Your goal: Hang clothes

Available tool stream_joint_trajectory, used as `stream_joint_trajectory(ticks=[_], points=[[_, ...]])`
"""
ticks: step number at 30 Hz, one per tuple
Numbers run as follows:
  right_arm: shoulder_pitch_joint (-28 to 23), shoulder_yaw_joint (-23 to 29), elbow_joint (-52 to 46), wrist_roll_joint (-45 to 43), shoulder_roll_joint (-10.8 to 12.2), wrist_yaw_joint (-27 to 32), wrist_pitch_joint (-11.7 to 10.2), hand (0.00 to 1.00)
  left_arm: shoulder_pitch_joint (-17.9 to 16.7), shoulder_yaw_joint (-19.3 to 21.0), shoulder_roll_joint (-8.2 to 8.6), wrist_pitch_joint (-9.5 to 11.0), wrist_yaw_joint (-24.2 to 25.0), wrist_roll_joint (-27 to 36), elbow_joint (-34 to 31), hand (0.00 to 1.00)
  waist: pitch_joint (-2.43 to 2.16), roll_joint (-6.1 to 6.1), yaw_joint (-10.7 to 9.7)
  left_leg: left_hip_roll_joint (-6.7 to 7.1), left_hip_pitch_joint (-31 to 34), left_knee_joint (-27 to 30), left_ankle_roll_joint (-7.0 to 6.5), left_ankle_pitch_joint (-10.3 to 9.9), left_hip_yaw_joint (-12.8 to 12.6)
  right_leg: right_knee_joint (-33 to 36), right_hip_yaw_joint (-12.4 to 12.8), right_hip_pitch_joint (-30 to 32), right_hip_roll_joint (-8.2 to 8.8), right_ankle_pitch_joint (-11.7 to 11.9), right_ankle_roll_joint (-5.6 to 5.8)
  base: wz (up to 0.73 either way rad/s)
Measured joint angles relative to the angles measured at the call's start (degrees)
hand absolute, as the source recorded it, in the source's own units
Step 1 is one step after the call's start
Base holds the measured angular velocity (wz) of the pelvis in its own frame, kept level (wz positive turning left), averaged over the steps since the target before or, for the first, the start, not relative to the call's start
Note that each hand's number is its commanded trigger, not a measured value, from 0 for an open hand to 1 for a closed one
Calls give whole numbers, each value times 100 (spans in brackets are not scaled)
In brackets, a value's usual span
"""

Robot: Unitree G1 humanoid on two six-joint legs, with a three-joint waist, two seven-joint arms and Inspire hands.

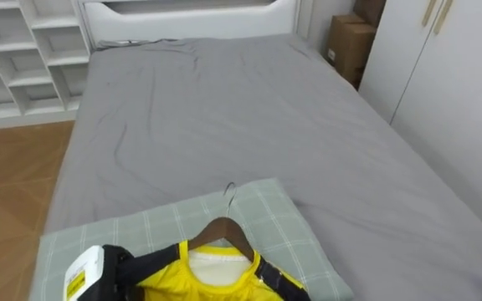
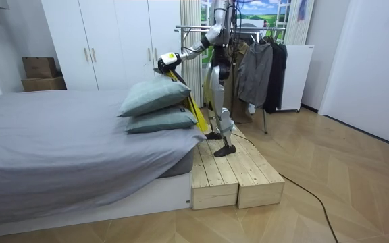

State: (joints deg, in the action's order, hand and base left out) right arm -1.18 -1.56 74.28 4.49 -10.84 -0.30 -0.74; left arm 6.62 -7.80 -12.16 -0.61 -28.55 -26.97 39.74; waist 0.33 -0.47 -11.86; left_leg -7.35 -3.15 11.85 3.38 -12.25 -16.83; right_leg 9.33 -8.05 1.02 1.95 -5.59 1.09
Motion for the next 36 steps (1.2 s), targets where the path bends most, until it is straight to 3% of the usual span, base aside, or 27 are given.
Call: stream_joint_trajectory(ticks=[4,10,24,30,36], points=[[-85,0,5,-1,-1,-11,-38,0,-32,29,-5,1,-14,-236,-706,100,1,0,109,2,53,-3,0,0,40,-70,-54,25,-1,0,0,4],[-191,-1,-3,-50,-1,-71,-46,0,-42,25,-31,4,-17,-417,-1194,100,8,11,125,1,34,-25,1,-1,64,-73,-70,5,-2,0,0,1],[-190,-5,74,-26,3,-34,-47,0,-41,-122,-43,23,-114,-644,-1325,100,63,102,106,8,59,-34,1,-1,58,-96,-78,-11,-1,-9,5,0],[-137,-12,81,-15,9,-29,-163,0,-42,-154,-98,243,-208,-1036,-1346,100,58,122,108,10,61,-36,1,-1,62,-108,-72,-12,-1,-9,5,0],[-62,-148,139,-6,5,-11,-232,0,-41,-389,-256,316,-350,-1148,-1346,100,52,152,97,10,46,-31,1,-1,98,-110,-67,-26,-2,-8,5,1]])
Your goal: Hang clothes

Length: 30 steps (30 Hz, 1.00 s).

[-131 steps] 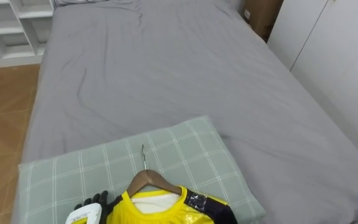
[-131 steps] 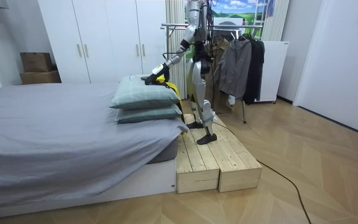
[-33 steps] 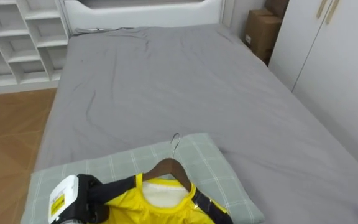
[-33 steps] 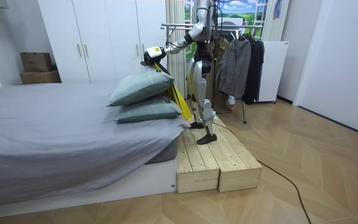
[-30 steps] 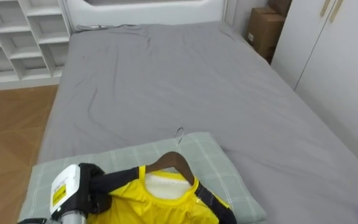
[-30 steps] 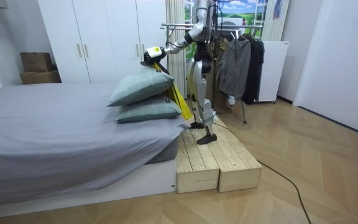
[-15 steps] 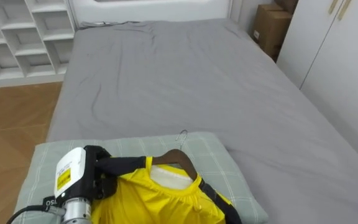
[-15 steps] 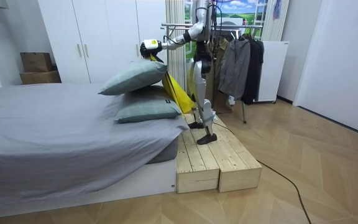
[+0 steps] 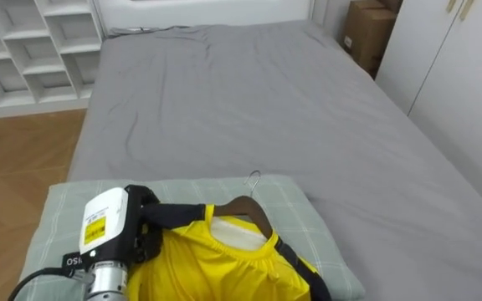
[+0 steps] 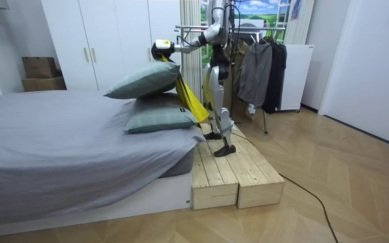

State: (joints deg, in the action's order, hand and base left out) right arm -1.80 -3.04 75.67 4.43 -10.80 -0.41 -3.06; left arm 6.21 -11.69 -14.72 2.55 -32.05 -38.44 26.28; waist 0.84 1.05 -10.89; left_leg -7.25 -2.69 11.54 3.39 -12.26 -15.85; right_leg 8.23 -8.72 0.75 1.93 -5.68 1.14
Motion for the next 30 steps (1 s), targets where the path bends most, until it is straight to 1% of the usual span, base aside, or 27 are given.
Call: stream_joint_trajectory(ticks=[5,6,7,8,10,11,12,13,15,17,19,23,27,30], points=[[27,-25,73,22,-11,24,-2,0,0,-92,-6,57,-22,-3,-1,100,-5,45,-4,-1,-2,19,0,0,28,0,-11,-31,2,0,0,2],[25,-25,78,28,-13,24,-2,0,0,-101,-6,94,-69,-3,-16,100,-6,47,-4,-1,-3,20,0,0,28,0,-12,-37,2,0,0,0],[24,-25,91,28,-18,24,-1,0,-1,-105,-7,198,-153,-3,-164,100,-6,47,3,0,-9,21,0,0,21,-4,-11,-49,4,0,0,0],[24,-25,97,26,-22,22,-1,0,-1,-105,-8,254,-197,-3,-265,100,-6,46,3,2,-12,22,0,0,22,-12,-12,-58,6,0,0,0],[29,-27,160,24,-44,14,-3,0,-1,-108,-11,478,-451,-5,-666,100,-13,56,2,10,-77,11,0,0,19,-37,2,-128,6,-1,0,0],[35,-30,197,20,-49,8,-2,0,-1,-109,-11,528,-520,-7,-740,100,-13,58,2,10,-107,5,0,0,18,-45,2,-156,5,-2,2,0],[27,-35,246,-4,-60,-14,6,0,-1,-109,-11,591,-623,-48,-846,100,-24,72,1,11,-165,-13,0,0,14,-50,8,-204,2,-6,7,0],[20,-34,280,-27,-76,-28,9,0,-5,-111,-20,612,-678,-122,-937,100,-37,94,-11,12,-192,-23,0,0,16,-55,15,-227,1,-8,10,0],[17,-34,338,-28,-90,-29,25,0,-5,-146,-36,626,-779,-184,-998,100,-52,117,-27,14,-203,-25,0,0,17,-55,15,-235,1,-9,11,0],[19,-33,406,-28,-90,-36,62,0,-32,-156,-37,630,-797,-183,-1026,100,-53,118,-41,13,-213,-26,1,0,17,-56,2,-252,1,-10,11,2],[22,-33,486,-63,-98,-39,110,0,-147,-156,-38,630,-825,-185,-1101,100,-46,107,-52,13,-228,-25,1,1,18,-57,-6,-266,3,-13,13,0],[35,-32,540,-174,-97,-91,194,0,-175,-155,-44,629,-905,-230,-1122,100,-16,48,-66,15,-199,-18,1,1,28,-57,-54,-252,9,-16,15,1],[60,-33,569,-311,-97,-102,308,0,-175,-155,-46,629,-993,-231,-1122,100,-25,24,-78,17,-177,-25,1,1,34,-57,-71,-232,12,-20,18,0],[83,-39,561,-351,-96,-106,328,0,-176,-157,-48,629,-1025,-229,-1121,100,-27,19,-90,17,-171,-31,1,1,33,-55,-76,-213,12,-22,20,0]])
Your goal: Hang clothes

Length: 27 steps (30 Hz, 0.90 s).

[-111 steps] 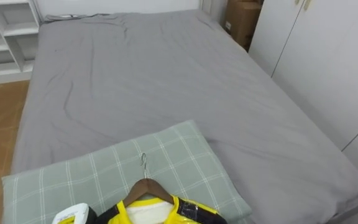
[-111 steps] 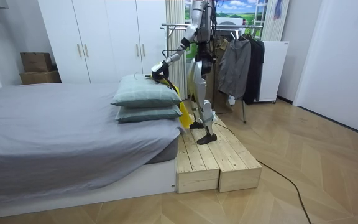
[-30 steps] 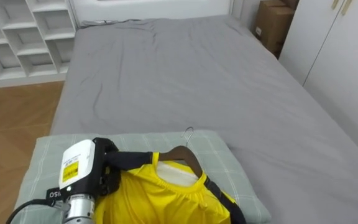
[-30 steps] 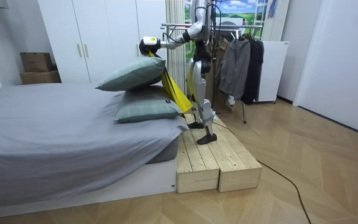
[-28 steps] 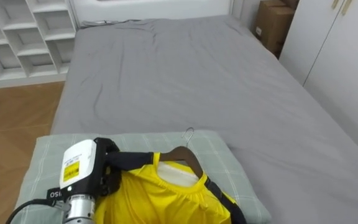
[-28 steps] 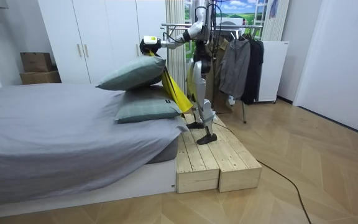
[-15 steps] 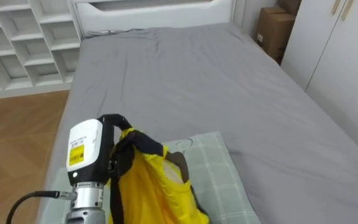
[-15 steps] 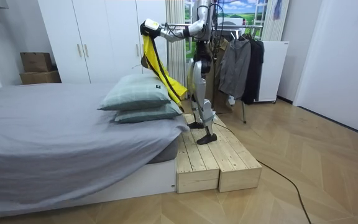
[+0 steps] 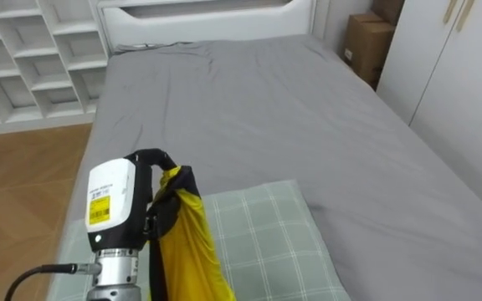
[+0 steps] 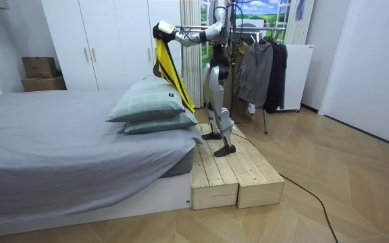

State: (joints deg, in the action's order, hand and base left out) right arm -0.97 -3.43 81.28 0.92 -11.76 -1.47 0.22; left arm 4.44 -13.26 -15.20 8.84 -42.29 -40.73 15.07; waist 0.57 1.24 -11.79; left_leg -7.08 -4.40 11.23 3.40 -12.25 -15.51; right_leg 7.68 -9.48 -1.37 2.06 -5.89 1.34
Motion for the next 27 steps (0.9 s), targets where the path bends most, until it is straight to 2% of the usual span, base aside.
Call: stream_joint_trajectory(ticks=[8,10,17,20,23,27], points=[[58,4,-23,-126,1,-39,-4,0,-41,-5,-7,-1,0,-17,0,100,-37,-93,-26,1,-32,-26,1,1,-1,2,2,-9,-3,-2,1,0],[36,5,-25,-130,1,-4,-5,0,-43,-41,-40,-1,0,-243,0,100,-41,-122,-25,0,-38,-13,1,0,1,-1,-8,-47,-2,-2,2,0],[24,4,-115,5,1,217,-23,0,-42,-45,-118,40,-16,-847,-19,100,-39,-104,-9,-1,-34,11,1,0,19,1,-9,-62,-2,-5,1,0],[61,16,-128,238,-7,280,-111,0,-42,-52,-156,72,-21,-969,-185,100,-41,-78,-6,0,-30,7,1,0,27,-1,-16,-67,-2,-5,1,0],[150,2,-160,377,-23,329,-196,0,-21,-57,-284,156,-106,-1031,-420,100,-29,-25,-4,0,-30,6,1,0,31,-2,-14,-65,-4,-4,1,0],[373,26,-241,442,-63,326,-370,0,13,-51,-507,370,-195,-1059,-774,100,-20,70,-11,-1,-26,7,1,0,37,-5,-26,-65,-4,-5,2,0]])
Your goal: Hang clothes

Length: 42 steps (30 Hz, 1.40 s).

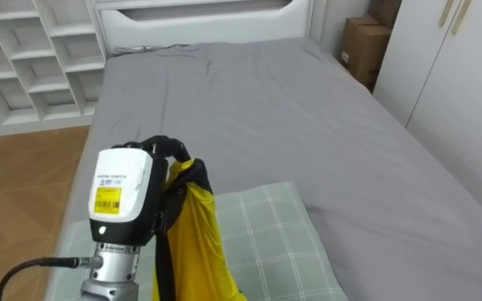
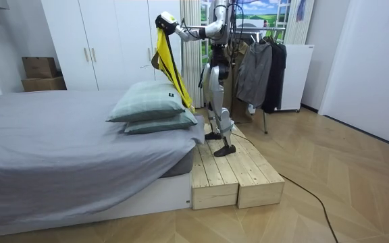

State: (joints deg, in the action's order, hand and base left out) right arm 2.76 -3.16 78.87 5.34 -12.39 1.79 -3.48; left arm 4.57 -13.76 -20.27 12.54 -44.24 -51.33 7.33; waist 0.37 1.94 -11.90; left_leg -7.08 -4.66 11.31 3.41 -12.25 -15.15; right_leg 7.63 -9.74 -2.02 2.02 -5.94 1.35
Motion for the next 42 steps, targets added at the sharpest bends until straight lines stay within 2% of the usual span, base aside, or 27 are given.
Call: stream_joint_trajectory(ticks=[4,9,12,14,24,26,28,31,38,42], points=[[94,0,-554,113,-64,-3,-167,0,22,-5,-285,235,-16,-70,-325,100,13,29,7,-1,13,4,0,0,-2,-1,-4,9,0,-5,1,0],[233,6,-945,300,-107,-14,-272,0,122,0,-418,300,-9,-57,-553,100,7,39,11,-2,39,11,0,0,32,-5,-36,9,2,-5,1,2],[222,-12,-1433,551,-108,-11,-321,0,347,-4,-549,439,-2,-55,-589,100,2,46,75,-3,20,7,0,0,32,-3,-40,-7,2,-5,1,0],[226,-12,-1595,719,-106,-12,-422,0,468,-1,-558,490,4,-52,-589,100,2,46,137,-3,1,0,0,0,32,-1,-34,-25,2,-5,1,0],[210,-60,-2550,832,-148,-176,-529,0,787,93,-623,663,49,-4,-650,100,-1,87,468,-4,16,15,0,0,36,-2,-43,6,6,-5,1,0],[194,-67,-2790,818,-165,-202,-543,0,827,146,-666,662,103,2,-790,100,3,101,489,-5,18,27,0,0,46,-1,-48,4,6,-5,1,0],[126,-68,-3094,808,-200,-234,-600,0,845,176,-792,679,161,2,-1019,100,3,130,517,-6,15,27,0,0,49,2,-54,-5,6,-4,1,0],[44,-69,-3282,813,-274,-289,-672,0,911,207,-795,755,230,2,-1084,100,8,158,578,-7,10,23,0,0,68,8,-68,-32,7,-4,1,1],[44,-75,-3476,815,-277,-328,-697,0,952,220,-791,802,373,2,-1084,100,23,195,619,3,11,48,1,-1,114,5,-125,-76,23,-7,3,4],[46,-218,-3956,798,-284,-296,-711,0,952,224,-722,802,393,0,-1085,100,10,229,653,10,-3,50,0,0,108,8,-126,-83,30,-8,5,0]])
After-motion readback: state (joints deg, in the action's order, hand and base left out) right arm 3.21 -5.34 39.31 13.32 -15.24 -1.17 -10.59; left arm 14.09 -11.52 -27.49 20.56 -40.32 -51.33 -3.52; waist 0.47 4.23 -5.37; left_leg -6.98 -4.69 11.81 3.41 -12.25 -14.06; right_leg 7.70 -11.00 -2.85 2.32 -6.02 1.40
